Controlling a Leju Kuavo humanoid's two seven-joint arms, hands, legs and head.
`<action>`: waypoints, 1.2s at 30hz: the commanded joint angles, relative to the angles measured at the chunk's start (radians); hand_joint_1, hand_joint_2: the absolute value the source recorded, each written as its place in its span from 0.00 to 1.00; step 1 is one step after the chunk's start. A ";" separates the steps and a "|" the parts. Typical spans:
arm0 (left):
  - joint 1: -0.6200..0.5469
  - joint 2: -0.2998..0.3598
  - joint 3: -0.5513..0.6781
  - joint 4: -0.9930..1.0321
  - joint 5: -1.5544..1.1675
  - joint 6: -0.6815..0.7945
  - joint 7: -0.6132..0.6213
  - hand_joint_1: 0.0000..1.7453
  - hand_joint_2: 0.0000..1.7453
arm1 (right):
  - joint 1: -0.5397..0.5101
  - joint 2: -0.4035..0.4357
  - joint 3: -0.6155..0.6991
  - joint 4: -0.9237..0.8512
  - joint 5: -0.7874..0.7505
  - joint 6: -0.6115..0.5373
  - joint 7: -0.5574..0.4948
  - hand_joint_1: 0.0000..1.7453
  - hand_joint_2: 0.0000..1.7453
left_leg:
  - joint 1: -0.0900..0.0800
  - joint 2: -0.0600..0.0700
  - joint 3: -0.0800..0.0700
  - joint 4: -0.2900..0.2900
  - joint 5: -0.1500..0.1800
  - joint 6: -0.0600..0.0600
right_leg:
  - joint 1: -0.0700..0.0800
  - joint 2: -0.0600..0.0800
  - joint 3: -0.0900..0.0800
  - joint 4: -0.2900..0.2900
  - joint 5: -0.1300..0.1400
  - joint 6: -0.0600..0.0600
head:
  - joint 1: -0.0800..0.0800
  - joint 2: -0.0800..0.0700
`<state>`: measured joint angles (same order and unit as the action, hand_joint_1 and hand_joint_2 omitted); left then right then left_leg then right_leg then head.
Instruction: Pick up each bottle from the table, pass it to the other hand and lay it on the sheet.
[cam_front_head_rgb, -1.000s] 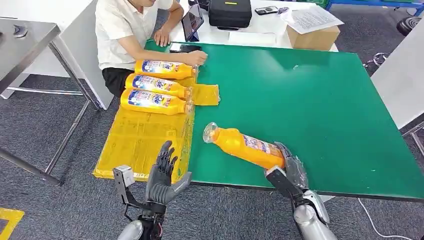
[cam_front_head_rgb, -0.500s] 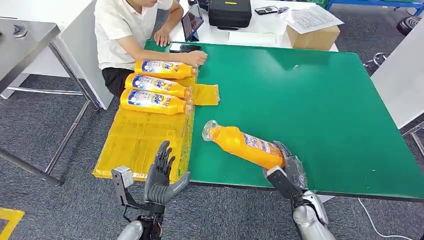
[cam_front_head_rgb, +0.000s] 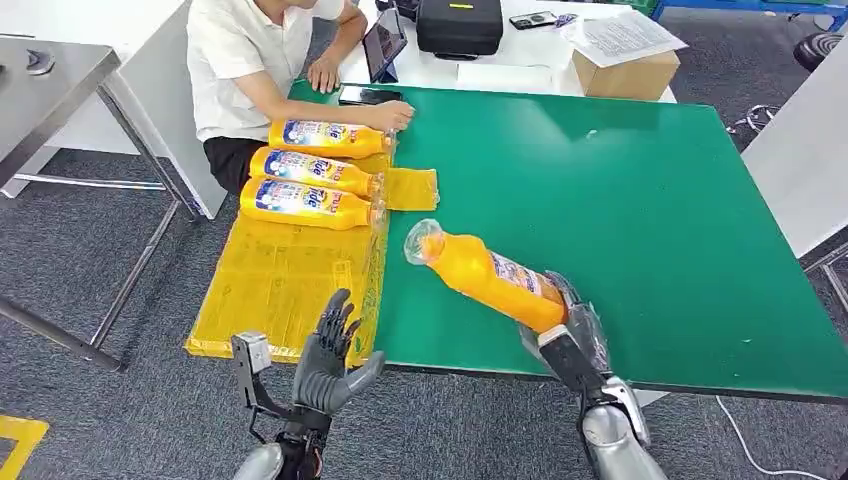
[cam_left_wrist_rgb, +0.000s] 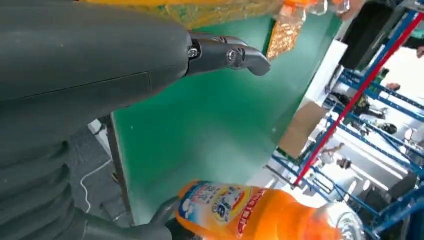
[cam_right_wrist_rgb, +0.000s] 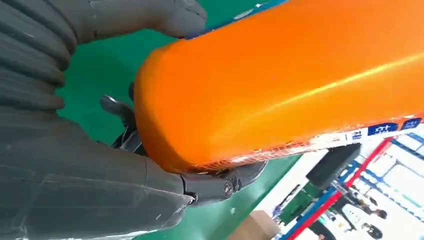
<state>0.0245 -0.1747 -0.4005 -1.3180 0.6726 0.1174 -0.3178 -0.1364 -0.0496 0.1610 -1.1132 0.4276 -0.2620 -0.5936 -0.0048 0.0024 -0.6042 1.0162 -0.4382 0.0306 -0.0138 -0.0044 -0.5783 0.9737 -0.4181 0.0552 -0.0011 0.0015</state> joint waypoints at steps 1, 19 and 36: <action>-0.224 -0.053 -0.057 0.131 0.035 -0.041 0.019 0.00 1.00 | -0.148 0.225 0.352 0.208 0.015 -0.008 -0.046 1.00 1.00 | 0.002 0.006 0.001 0.001 -0.001 -0.003 | 0.002 0.007 -0.001 0.001 0.001 -0.003 | 0.000 0.000; -0.217 -0.051 -0.062 0.109 0.123 -0.116 0.026 0.00 1.00 | -0.154 0.180 0.424 0.161 -0.080 -0.005 -0.066 1.00 1.00 | 0.001 -0.002 0.001 0.000 0.003 -0.003 | 0.001 -0.003 0.000 0.002 0.000 -0.003 | 0.000 0.000; -0.220 -0.067 -0.015 0.009 0.133 -0.096 -0.032 0.00 1.00 | -0.157 0.200 0.483 0.217 -0.078 0.014 -0.070 1.00 1.00 | 0.001 -0.003 0.000 0.000 0.003 -0.003 | 0.001 -0.004 0.000 0.002 -0.001 -0.002 | 0.000 0.000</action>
<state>-0.1421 -0.2331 -0.4113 -1.3016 0.8072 0.0202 -0.3463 -0.2750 0.1514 0.5661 -0.9877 0.3403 -0.2682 -0.6611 -0.0046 0.0008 -0.6066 1.0162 -0.4348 0.0292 -0.0138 -0.0080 -0.5815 0.9763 -0.4180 0.0546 -0.0011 0.0015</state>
